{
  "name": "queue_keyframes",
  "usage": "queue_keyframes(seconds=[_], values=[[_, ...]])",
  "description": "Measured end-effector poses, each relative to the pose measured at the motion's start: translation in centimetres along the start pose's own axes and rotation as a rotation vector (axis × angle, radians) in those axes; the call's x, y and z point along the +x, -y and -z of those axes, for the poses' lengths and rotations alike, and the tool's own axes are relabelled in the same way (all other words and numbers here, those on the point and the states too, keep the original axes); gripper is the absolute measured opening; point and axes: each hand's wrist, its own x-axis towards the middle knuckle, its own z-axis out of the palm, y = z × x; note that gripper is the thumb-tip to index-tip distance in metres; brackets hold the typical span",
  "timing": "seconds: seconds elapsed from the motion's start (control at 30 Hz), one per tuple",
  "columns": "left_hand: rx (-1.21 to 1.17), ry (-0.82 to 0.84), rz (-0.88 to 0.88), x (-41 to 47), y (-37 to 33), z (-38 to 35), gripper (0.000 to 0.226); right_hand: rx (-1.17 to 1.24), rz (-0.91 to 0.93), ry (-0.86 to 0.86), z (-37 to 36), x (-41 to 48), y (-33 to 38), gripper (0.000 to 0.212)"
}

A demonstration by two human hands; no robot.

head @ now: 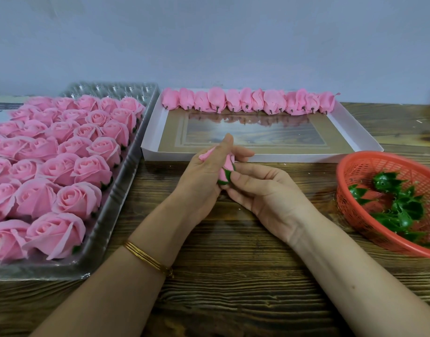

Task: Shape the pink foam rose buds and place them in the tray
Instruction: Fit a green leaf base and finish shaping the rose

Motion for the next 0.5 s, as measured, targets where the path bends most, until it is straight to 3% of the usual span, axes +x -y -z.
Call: queue_keyframes(seconds=[0.17,0.5], values=[[0.013,0.000,0.003,0.09,0.13,-0.04,0.041,0.023,0.053,0.034,0.00,0.07,-0.10,0.022],[0.014,-0.016,-0.006,-0.04,0.01,-0.26,0.040,0.083,0.097,0.027,-0.03,0.32,-0.31,0.036]])
